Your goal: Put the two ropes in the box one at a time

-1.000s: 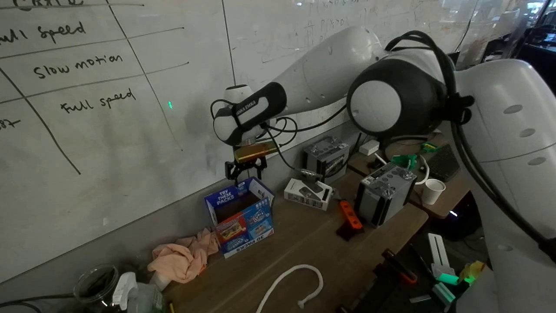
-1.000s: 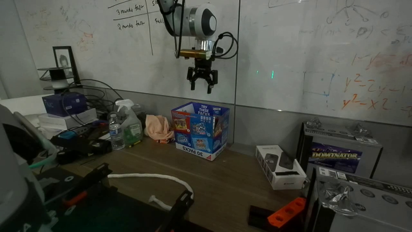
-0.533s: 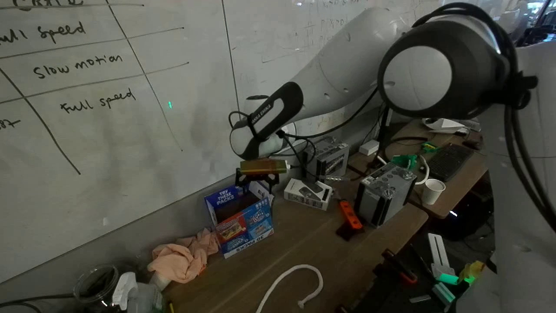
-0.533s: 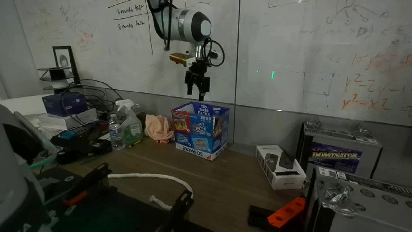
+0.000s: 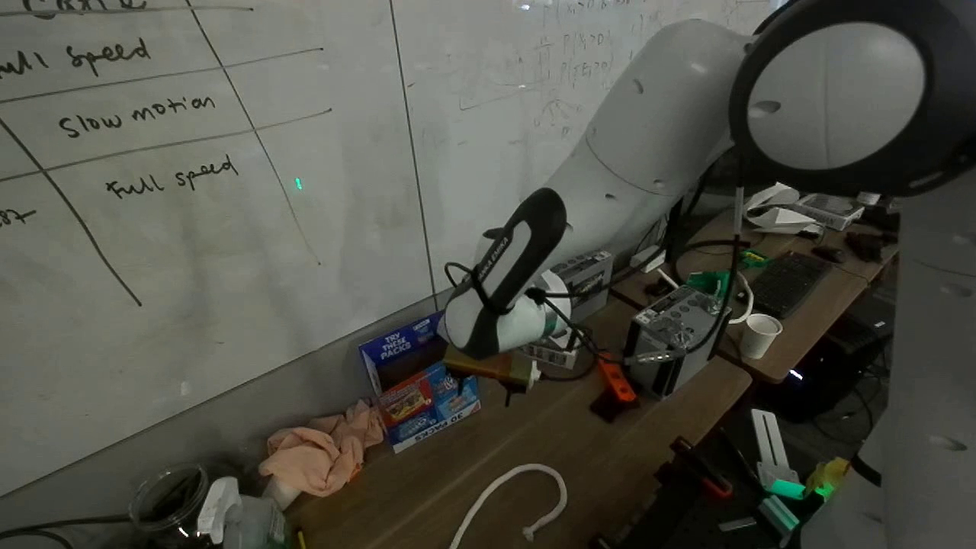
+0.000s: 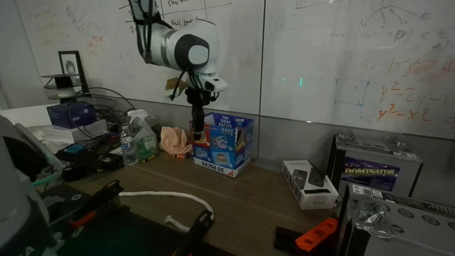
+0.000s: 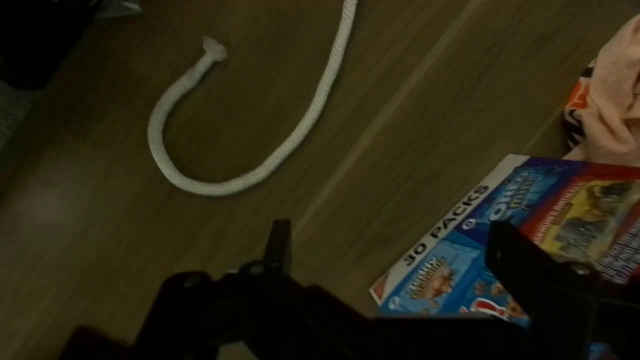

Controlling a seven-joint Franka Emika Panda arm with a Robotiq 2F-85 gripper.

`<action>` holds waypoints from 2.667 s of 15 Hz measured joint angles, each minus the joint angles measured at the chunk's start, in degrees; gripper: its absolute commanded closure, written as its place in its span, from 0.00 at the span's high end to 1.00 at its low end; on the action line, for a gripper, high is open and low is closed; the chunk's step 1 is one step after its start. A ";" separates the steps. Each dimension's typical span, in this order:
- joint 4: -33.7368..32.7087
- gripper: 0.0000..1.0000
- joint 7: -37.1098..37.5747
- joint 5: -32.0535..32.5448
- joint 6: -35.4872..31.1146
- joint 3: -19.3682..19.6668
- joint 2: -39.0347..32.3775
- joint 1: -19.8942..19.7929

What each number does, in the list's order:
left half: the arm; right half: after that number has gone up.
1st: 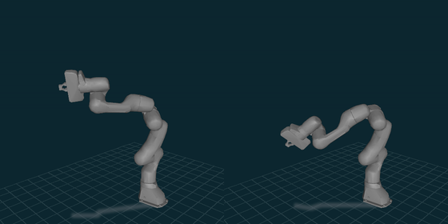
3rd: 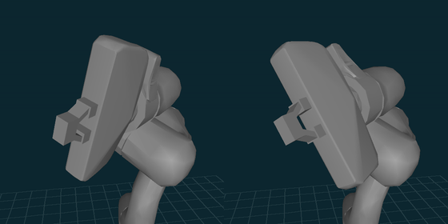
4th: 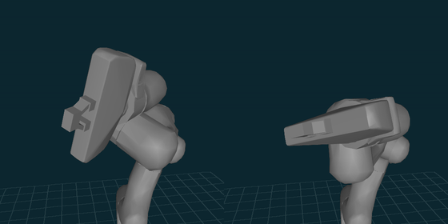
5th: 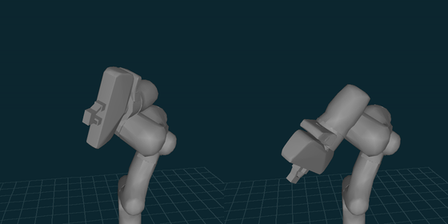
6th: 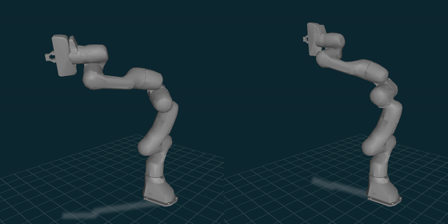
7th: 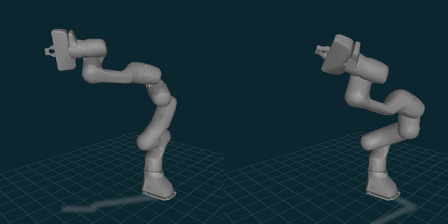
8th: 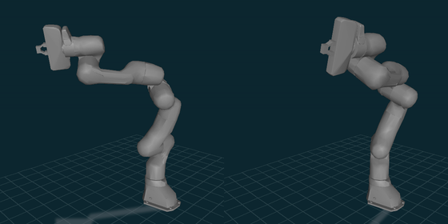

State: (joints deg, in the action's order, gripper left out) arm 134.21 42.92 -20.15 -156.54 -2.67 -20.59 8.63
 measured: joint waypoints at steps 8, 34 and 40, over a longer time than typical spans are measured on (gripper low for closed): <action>1.89 1.00 8.18 -8.89 -5.54 0.75 -3.93 -2.33; -17.61 1.00 -4.01 -21.44 -9.71 -8.32 -35.30 -12.79; -18.16 1.00 -3.88 -24.88 -9.78 -7.97 -37.23 -11.21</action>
State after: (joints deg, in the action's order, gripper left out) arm 116.06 39.04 -45.03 -166.32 -10.64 -57.82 -2.58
